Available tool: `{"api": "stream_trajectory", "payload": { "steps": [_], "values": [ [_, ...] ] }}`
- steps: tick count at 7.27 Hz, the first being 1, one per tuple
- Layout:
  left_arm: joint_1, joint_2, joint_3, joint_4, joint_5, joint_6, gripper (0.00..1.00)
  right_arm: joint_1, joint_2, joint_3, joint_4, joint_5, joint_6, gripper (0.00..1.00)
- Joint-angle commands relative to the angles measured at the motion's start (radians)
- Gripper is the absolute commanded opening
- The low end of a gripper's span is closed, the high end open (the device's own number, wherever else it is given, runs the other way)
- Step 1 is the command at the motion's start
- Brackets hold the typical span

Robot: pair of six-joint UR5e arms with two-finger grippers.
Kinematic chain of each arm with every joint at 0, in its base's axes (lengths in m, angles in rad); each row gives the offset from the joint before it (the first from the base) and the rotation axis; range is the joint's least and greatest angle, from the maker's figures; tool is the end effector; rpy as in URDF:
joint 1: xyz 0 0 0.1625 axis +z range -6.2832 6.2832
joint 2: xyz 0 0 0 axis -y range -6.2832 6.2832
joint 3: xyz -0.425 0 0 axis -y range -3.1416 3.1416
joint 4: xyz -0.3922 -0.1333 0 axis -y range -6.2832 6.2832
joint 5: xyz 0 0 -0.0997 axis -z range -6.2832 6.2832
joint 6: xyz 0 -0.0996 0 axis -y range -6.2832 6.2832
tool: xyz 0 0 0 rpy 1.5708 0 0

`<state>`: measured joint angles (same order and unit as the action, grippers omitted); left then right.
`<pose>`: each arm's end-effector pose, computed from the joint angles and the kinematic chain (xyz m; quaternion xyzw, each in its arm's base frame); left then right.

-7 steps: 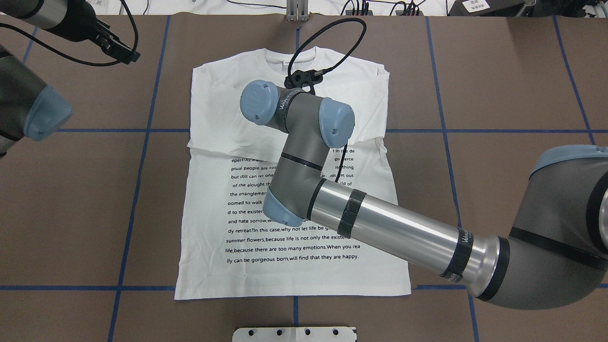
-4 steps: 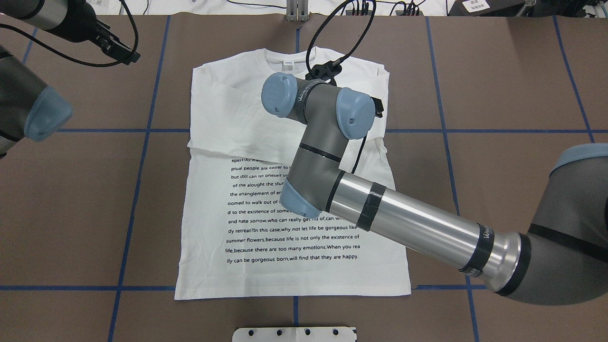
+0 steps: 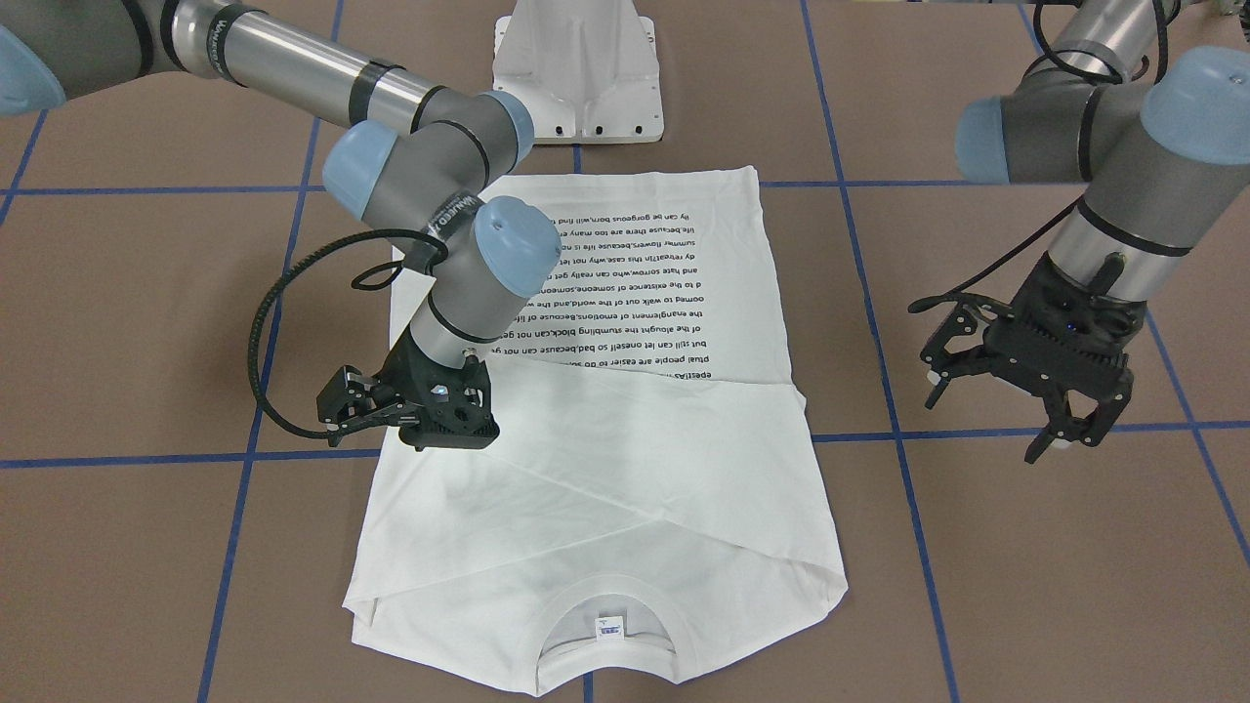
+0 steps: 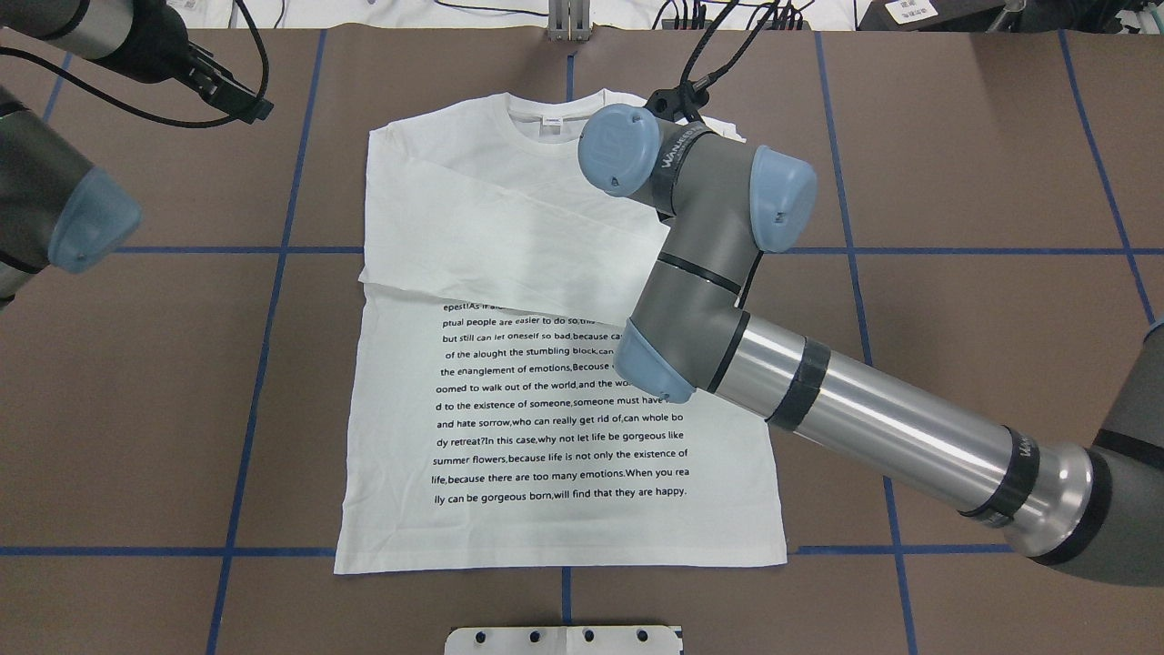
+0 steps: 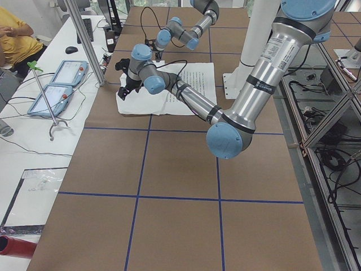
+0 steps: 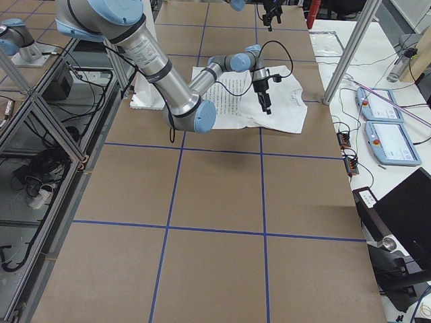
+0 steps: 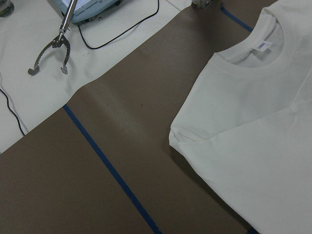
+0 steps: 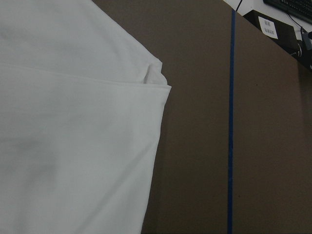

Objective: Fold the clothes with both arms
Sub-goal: 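Move the right gripper down toward the shirt hem nearest the robot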

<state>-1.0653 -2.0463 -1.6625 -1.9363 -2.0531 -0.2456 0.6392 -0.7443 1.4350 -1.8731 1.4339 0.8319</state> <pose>0.2413 -0.6158 0.3021 0.3280 0.3586 0.2189 0.8461 -0.5099 -0.5621 0.2541 0.1742 -0.1059 -0.0356 0.9783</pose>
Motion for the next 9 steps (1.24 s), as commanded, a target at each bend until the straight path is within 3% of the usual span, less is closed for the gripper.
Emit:
{"api": "stream_trajectory", "payload": {
  "steps": [1, 3, 4, 6, 7, 9],
  "values": [
    [0.02, 0.05, -0.073, 0.004, 0.002, -0.123, 1.0, 0.016, -0.212, 0.375, 0.087, 0.148, 0.016, 1.0],
    [0.13, 0.186, -0.269, 0.002, 0.011, -0.437, 1.0, 0.008, -0.404, 0.68, 0.094, 0.242, 0.152, 1.0],
    [0.201, 0.251, -0.377, 0.002, 0.027, -0.562, 1.0, -0.037, -0.465, 0.767, 0.11, 0.256, 0.285, 1.0],
    [0.414, 0.346, -0.503, 0.0, 0.198, -0.801, 1.0, -0.181, -0.553, 0.858, 0.164, 0.187, 0.474, 1.0],
    [0.527, 0.372, -0.525, -0.001, 0.262, -0.934, 1.0, -0.278, -0.59, 0.89, 0.166, 0.093, 0.559, 1.0],
    [0.767, 0.414, -0.514, 0.004, 0.455, -1.139, 1.0, -0.387, -0.624, 0.894, 0.166, -0.001, 0.622, 1.0]
  ]
}}
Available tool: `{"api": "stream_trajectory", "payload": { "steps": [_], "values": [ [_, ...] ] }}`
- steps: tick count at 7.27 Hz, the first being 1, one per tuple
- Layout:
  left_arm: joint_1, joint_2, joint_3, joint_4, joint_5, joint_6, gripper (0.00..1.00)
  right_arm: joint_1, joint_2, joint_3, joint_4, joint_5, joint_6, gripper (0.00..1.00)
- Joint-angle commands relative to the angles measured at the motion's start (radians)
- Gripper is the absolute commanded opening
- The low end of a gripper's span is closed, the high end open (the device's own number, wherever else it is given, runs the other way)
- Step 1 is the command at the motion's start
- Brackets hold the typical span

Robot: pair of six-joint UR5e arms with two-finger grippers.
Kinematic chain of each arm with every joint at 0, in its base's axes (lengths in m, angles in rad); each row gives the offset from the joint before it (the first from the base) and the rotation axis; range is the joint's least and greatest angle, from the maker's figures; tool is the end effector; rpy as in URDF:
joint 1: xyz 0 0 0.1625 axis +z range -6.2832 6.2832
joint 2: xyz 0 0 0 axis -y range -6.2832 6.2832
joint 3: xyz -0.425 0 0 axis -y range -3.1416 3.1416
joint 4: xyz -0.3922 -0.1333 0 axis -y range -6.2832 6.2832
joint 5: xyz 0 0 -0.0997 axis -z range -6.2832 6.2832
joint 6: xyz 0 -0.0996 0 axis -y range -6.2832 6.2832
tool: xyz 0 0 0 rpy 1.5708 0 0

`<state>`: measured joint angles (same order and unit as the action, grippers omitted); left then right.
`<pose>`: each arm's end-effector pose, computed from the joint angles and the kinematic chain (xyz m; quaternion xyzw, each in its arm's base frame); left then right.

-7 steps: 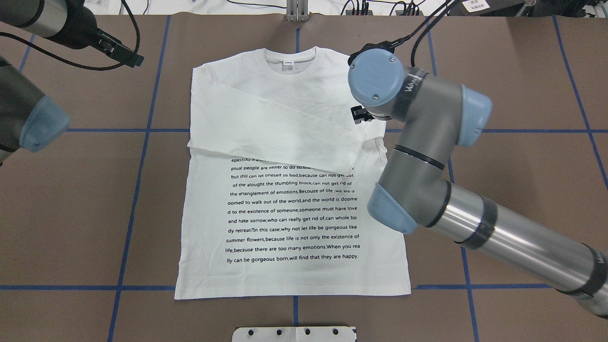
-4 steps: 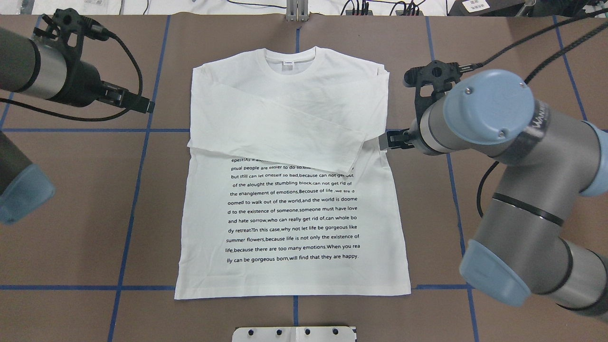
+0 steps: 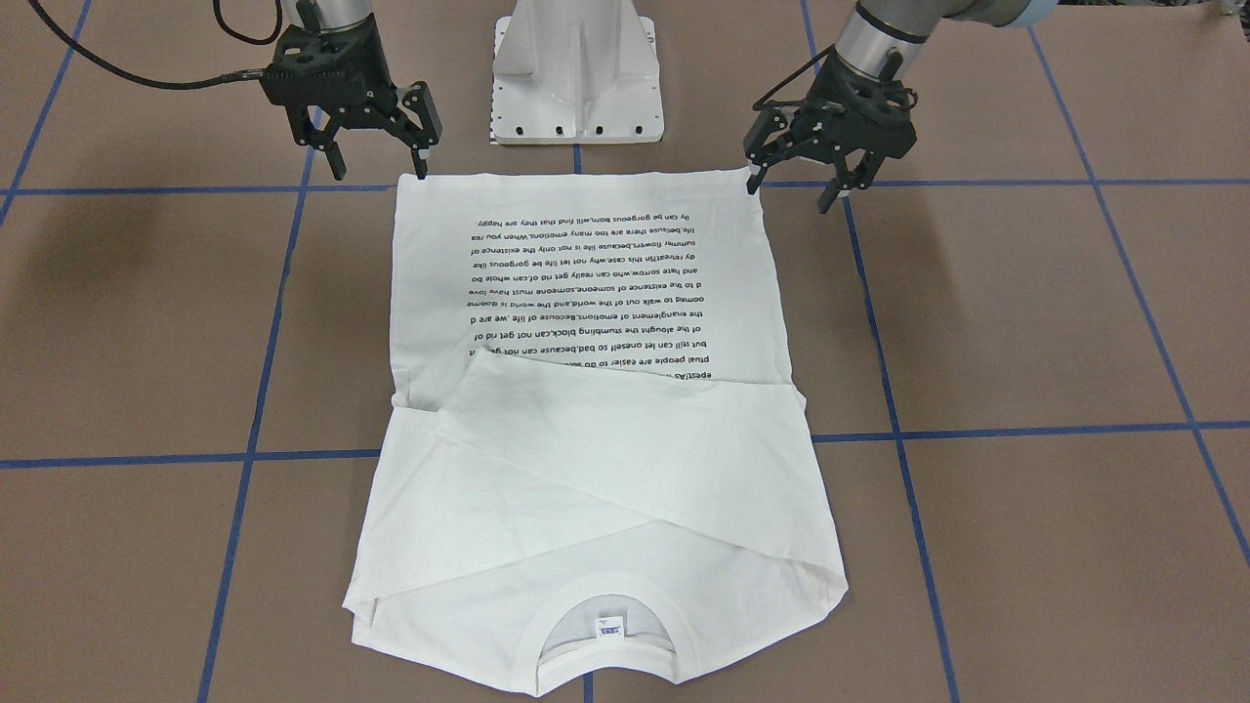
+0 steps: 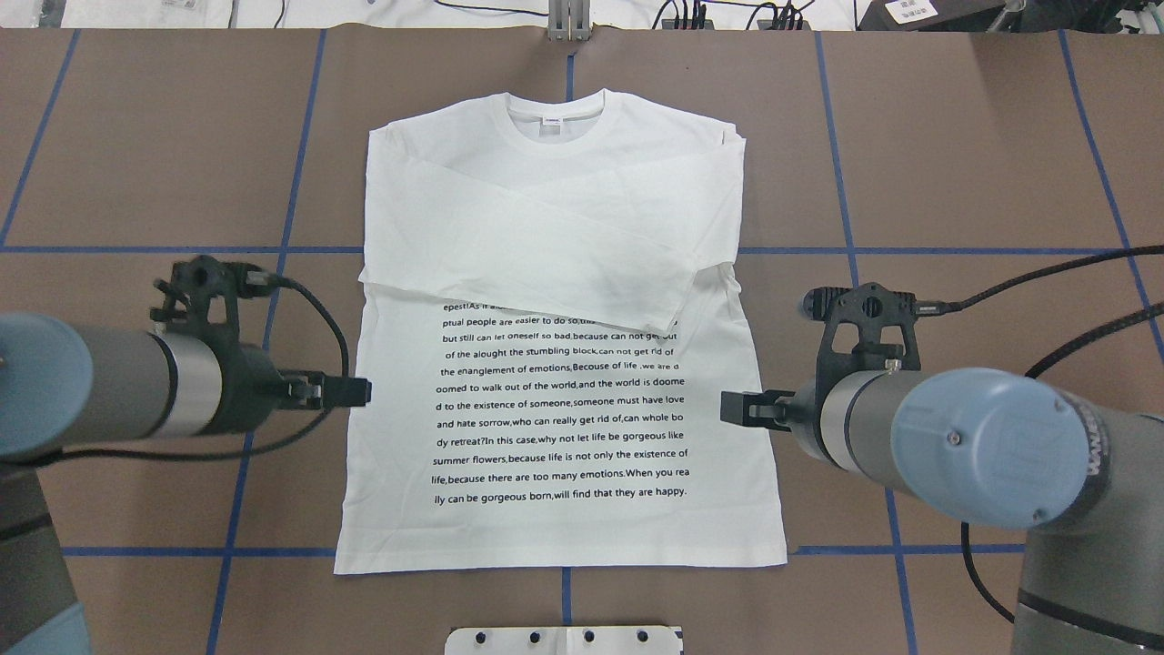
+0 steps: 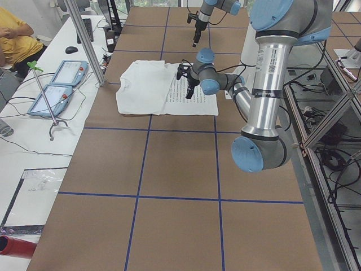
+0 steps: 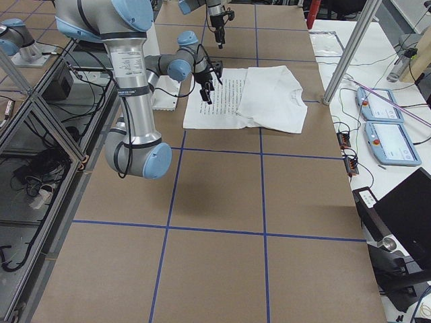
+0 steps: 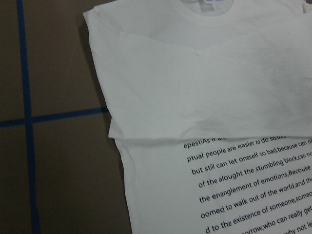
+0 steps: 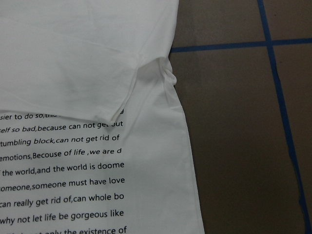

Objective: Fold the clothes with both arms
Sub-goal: 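Lower both grippers to the hem corners nearest the robot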

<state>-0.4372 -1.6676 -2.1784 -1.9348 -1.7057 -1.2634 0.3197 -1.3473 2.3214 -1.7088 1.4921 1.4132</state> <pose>0.3790 -0.3095 0.2917 0.1308 0.4943 -0.0214 0.8591 -0.3877 -0.2770 0.2451 0.1308 -0.3857 0.0899 0.9089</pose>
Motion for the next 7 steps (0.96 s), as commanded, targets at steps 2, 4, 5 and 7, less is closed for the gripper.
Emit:
{"api": "stream_trajectory", "payload": {
  "steps": [2, 4, 5, 7],
  "values": [
    [0.256, 0.051, 0.073, 0.002, 0.191, -0.22, 1.0, -0.073, -0.021, 0.007, 0.001, -0.067, 0.049, 1.0],
    [0.276, 0.051, 0.104, 0.008, 0.201, -0.225, 0.97, -0.073, -0.019, 0.006, 0.001, -0.067, 0.049, 1.0],
    [0.281, 0.051, 0.111, 0.01, 0.204, -0.225, 0.85, -0.073, -0.019, 0.006, 0.001, -0.067, 0.047, 1.0],
    [0.31, 0.049, 0.109, 0.014, 0.205, -0.225, 0.59, -0.073, -0.021, 0.006, 0.001, -0.067, 0.047, 1.0]
  ]
}}
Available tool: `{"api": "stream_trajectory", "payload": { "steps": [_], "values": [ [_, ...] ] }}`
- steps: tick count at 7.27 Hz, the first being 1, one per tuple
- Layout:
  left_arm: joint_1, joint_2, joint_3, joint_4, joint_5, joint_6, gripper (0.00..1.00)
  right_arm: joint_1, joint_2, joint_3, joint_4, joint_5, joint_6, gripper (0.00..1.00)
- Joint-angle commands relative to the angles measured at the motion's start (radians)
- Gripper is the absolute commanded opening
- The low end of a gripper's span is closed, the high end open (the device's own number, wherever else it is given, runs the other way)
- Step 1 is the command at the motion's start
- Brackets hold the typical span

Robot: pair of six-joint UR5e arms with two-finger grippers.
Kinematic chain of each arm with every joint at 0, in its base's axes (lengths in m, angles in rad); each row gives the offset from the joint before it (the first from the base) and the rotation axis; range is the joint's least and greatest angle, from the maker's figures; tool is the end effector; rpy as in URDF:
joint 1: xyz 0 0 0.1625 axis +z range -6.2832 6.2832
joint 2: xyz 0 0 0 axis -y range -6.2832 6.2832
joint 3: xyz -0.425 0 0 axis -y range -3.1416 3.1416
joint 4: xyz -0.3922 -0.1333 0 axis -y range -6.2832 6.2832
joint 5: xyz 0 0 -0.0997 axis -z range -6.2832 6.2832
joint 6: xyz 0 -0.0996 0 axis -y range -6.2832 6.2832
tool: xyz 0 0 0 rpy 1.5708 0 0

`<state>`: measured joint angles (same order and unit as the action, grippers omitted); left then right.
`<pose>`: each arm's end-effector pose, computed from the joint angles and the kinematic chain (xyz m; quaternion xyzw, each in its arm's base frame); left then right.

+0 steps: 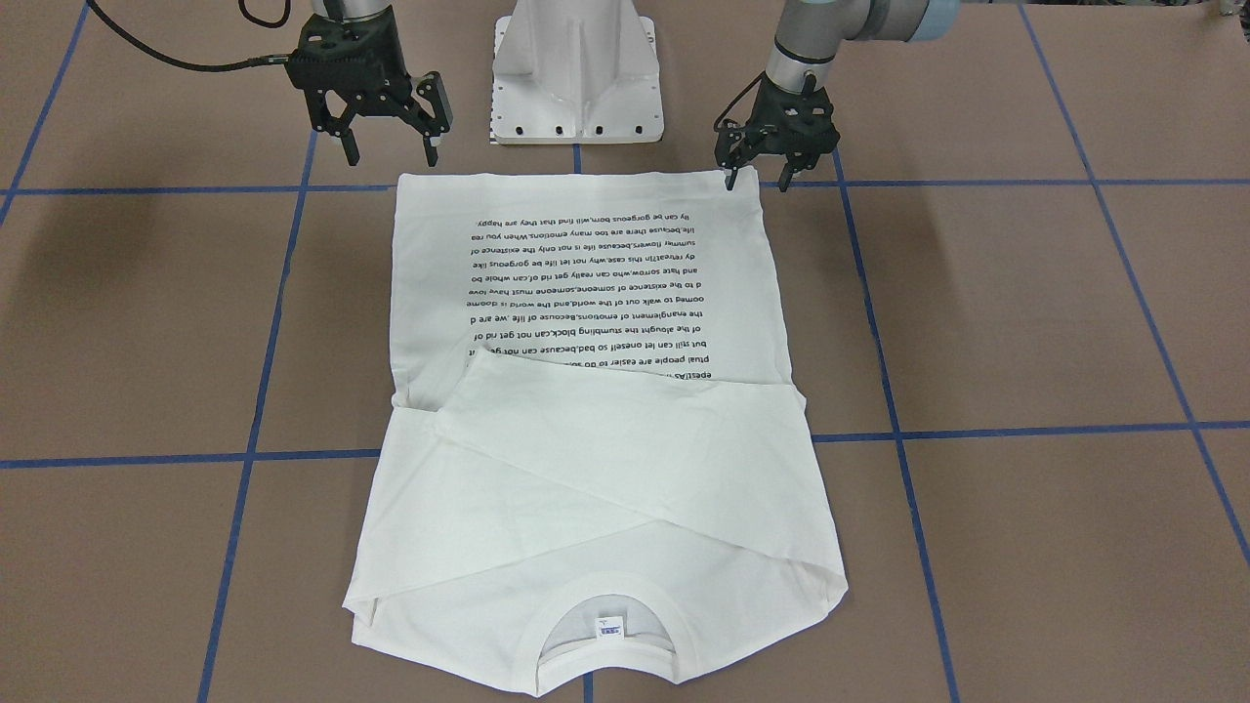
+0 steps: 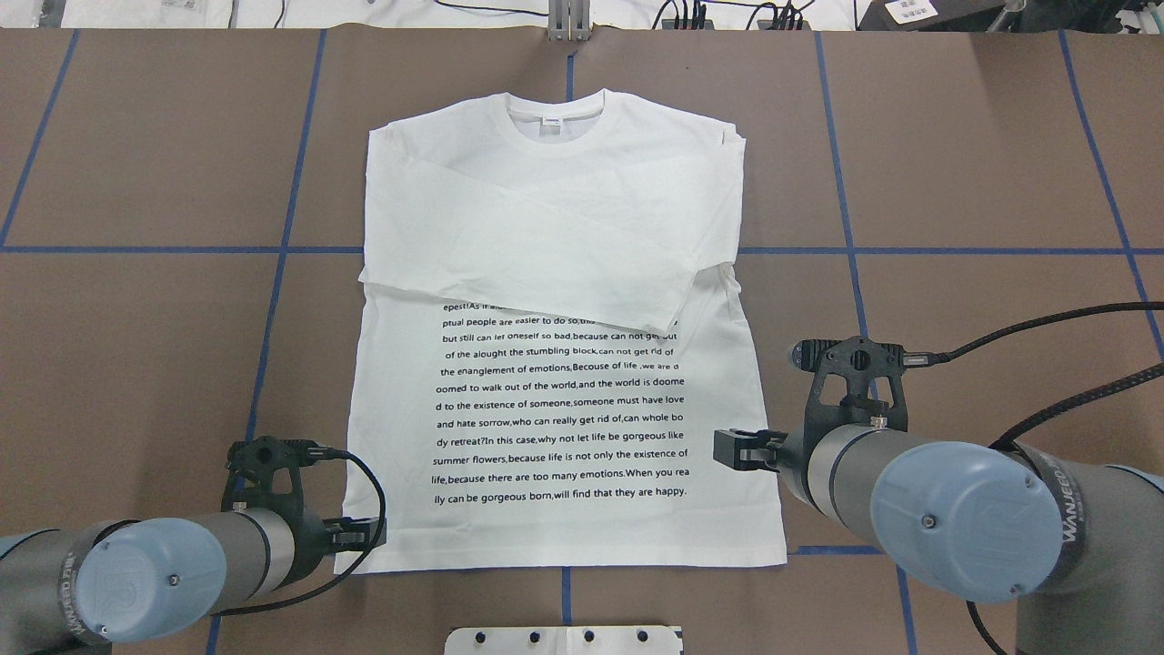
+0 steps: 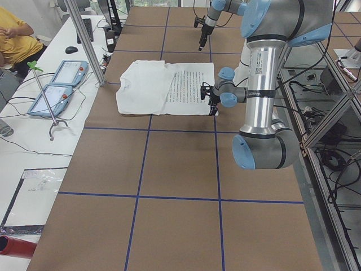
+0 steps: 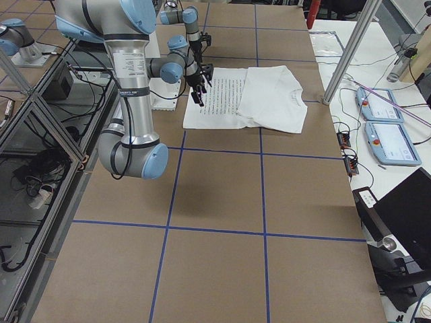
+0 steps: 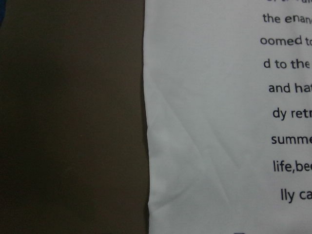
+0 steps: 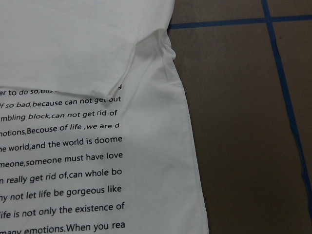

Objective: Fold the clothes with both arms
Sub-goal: 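Lower both grippers to the hem corners nearest the robot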

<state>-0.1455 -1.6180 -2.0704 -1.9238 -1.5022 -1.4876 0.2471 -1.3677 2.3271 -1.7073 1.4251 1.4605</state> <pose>0.4693 -0.2104 0.3668 0.0803 0.4283 -0.0429 0.8991 -0.4011 -0.2536 0.2515 0.1365 -0.3807 0.0915 0.9100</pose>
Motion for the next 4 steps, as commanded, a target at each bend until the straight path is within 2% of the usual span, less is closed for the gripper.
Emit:
{"api": "stream_trajectory", "payload": {
  "steps": [1, 4],
  "values": [
    [0.032, 0.001, 0.001, 0.015, 0.002, 0.0, 0.59, 0.0, -0.001, 0.0, 0.0, 0.0, 0.0, 1.0],
    [0.05, -0.005, 0.0, 0.048, 0.0, 0.0, 0.57, 0.0, -0.001, 0.0, 0.0, 0.0, 0.0, 1.0]
  ]
}}
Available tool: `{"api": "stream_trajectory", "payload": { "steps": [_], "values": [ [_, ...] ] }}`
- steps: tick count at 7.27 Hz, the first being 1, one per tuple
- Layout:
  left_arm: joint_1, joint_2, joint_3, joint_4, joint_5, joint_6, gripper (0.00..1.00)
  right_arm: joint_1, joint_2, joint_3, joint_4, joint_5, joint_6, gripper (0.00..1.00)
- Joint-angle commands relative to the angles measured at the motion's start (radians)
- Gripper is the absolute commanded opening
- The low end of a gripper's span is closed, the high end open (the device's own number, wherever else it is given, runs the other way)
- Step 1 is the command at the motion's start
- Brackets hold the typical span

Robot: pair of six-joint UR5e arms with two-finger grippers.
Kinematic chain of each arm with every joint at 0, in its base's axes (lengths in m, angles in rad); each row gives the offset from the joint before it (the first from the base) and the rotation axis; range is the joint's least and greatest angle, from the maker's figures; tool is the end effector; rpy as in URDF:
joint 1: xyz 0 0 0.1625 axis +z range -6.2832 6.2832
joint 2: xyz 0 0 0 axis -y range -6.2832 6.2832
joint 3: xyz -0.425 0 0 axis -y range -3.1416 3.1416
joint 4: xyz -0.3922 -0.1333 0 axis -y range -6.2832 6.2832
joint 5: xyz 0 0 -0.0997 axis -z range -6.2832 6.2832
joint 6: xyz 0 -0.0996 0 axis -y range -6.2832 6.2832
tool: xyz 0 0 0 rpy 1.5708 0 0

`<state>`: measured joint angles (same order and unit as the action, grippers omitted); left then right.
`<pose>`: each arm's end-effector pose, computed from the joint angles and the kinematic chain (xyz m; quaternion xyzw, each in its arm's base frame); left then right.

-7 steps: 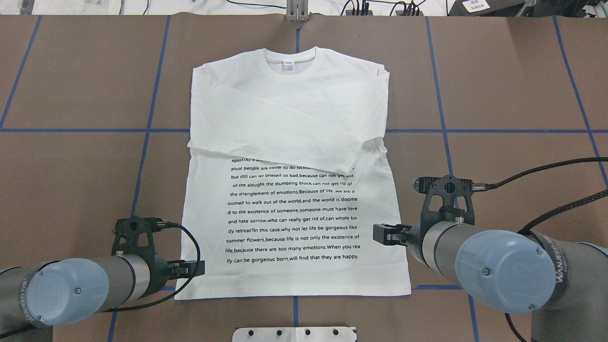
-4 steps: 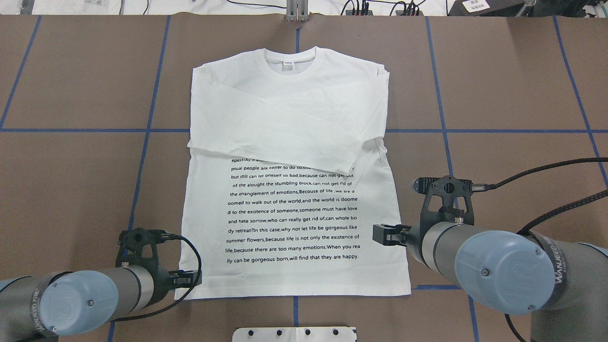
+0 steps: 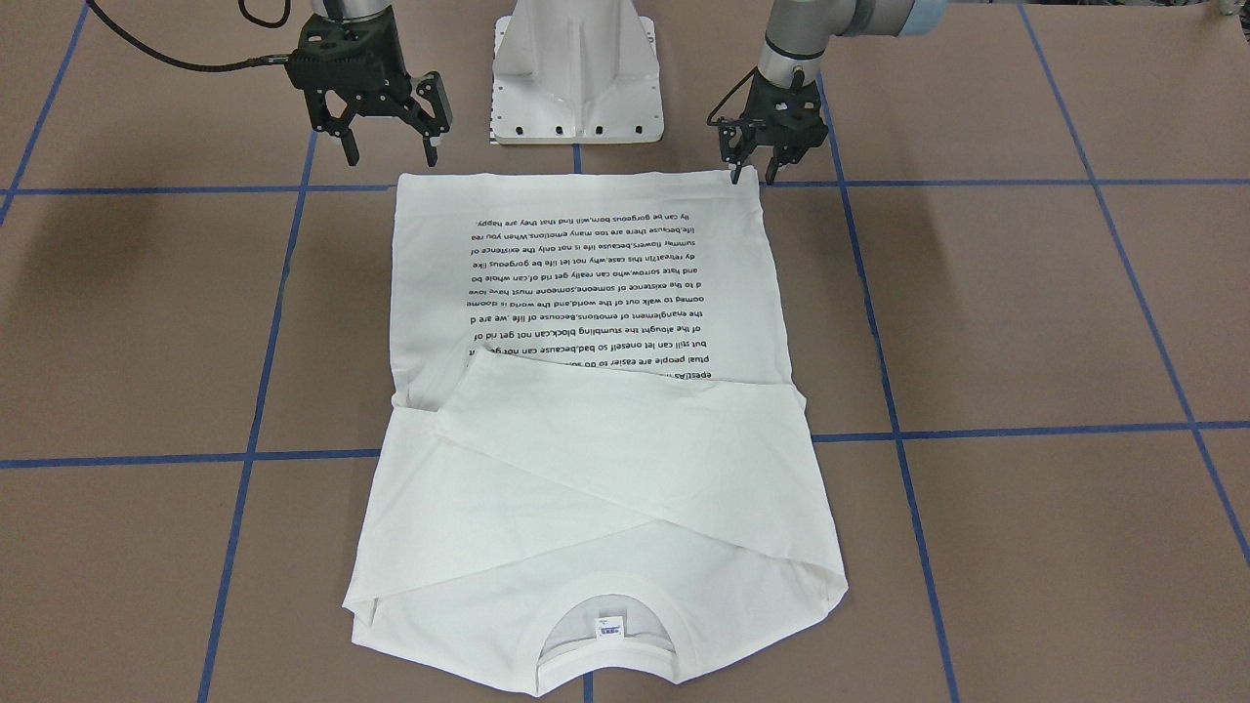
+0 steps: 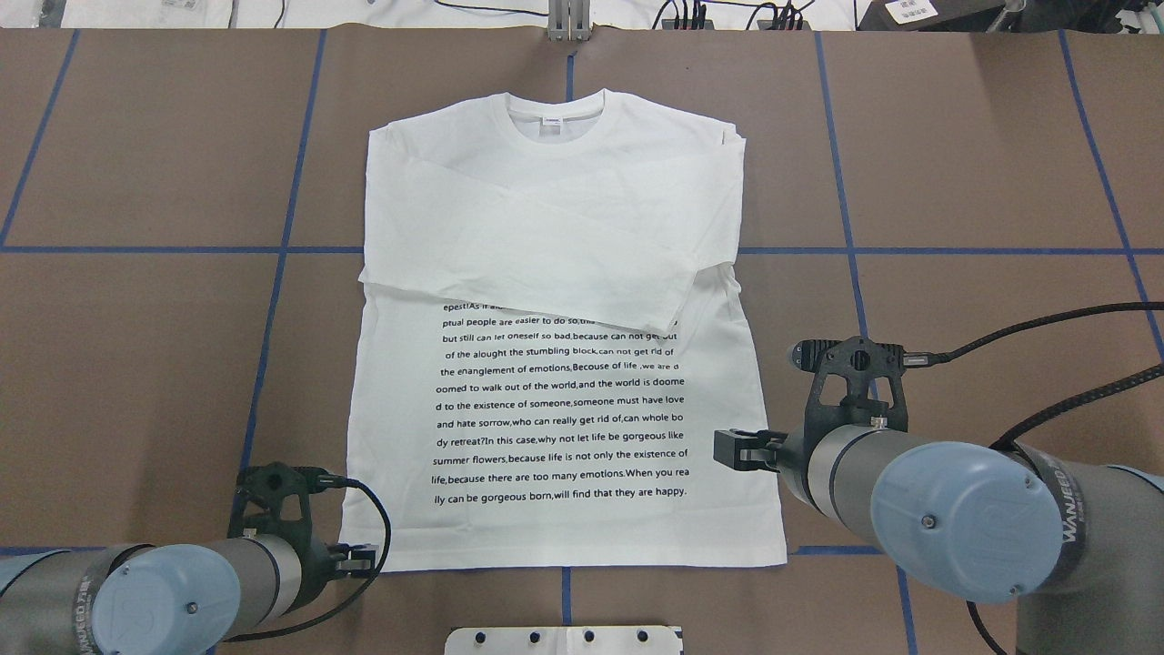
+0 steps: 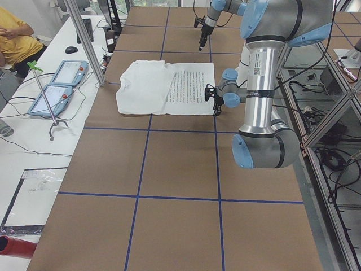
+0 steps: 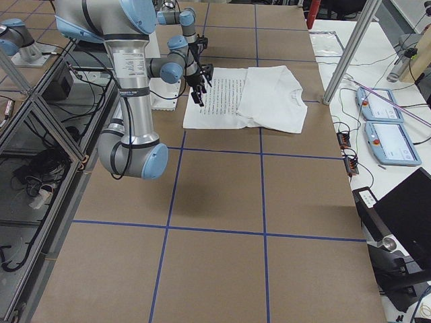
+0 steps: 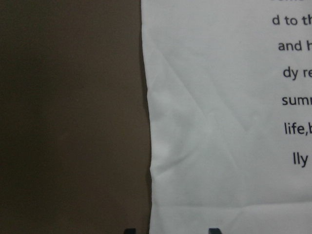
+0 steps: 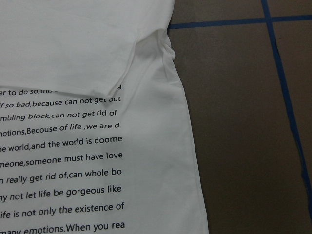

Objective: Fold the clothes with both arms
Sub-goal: 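Lower both grippers to the hem corners nearest the robot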

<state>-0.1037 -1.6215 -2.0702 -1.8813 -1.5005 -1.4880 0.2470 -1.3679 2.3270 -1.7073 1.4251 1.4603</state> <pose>0.4790 -0.1909 0.3711 0.0706 0.4121 -0.0242 0.9081 -0.4011 -0.2535 0.2517 0.1365 -0.3805 0.0914 0.9101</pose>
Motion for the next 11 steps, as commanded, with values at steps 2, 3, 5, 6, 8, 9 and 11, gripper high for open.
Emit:
{"api": "stream_trajectory", "payload": {
  "steps": [2, 3, 5, 6, 8, 9, 11],
  "values": [
    [0.015, -0.001, -0.004, 0.005, -0.001, 0.0, 0.43, 0.0, 0.0, 0.0, 0.0, 0.0, 0.0, 1.0],
    [0.016, -0.001, -0.007, 0.005, -0.001, 0.0, 0.16, 0.0, 0.0, 0.0, 0.0, 0.0, 0.0, 1.0],
    [0.013, -0.003, -0.016, 0.005, 0.0, -0.002, 0.0, 0.0, 0.0, -0.002, 0.0, 0.0, 0.0, 1.0],
    [0.01, -0.001, -0.033, 0.005, 0.0, 0.0, 0.0, -0.002, 0.0, -0.002, 0.0, 0.0, 0.002, 1.0],
    [0.001, 0.006, -0.109, 0.007, -0.004, 0.005, 0.0, -0.024, -0.019, -0.002, 0.006, -0.006, 0.023, 1.0],
    [0.001, -0.003, -0.12, 0.007, -0.007, 0.005, 0.0, -0.075, -0.066, -0.002, 0.055, -0.073, 0.056, 1.0],
    [0.001, -0.004, -0.158, 0.007, -0.01, 0.006, 0.0, -0.17, -0.276, -0.032, 0.322, -0.183, 0.1, 0.99]
  ]
}}
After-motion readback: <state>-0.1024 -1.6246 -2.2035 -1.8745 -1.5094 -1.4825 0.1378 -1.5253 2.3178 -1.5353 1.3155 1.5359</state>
